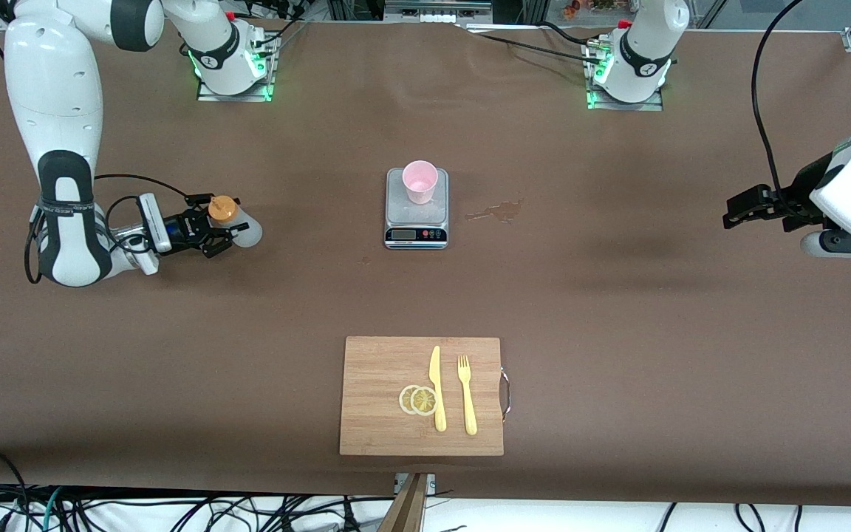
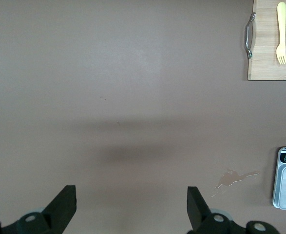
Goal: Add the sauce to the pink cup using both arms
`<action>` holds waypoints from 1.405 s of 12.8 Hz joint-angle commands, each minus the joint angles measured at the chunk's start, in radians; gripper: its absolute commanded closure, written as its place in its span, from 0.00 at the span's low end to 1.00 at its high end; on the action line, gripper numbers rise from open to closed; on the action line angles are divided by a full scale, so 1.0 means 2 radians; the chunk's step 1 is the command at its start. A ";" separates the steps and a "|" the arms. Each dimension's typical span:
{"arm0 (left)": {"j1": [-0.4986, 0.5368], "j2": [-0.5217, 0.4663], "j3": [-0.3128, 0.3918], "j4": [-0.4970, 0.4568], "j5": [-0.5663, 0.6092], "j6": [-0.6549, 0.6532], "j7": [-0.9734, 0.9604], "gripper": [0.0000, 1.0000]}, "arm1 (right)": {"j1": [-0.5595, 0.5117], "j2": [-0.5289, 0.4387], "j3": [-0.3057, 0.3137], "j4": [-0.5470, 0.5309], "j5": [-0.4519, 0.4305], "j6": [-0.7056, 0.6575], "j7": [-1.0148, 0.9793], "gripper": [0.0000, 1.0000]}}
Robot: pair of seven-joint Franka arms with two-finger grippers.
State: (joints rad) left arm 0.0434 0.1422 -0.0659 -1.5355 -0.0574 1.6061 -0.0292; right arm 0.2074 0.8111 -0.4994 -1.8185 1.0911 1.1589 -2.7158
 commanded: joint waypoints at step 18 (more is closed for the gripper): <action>0.002 0.007 0.002 0.015 0.004 -0.008 0.012 0.00 | 0.063 -0.145 -0.100 0.239 -0.229 -0.032 0.518 0.00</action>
State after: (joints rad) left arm 0.0461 0.1425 -0.0644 -1.5353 -0.0574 1.6061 -0.0292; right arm 0.3070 0.5874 -0.7301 -1.3227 0.7069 1.0368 -1.7713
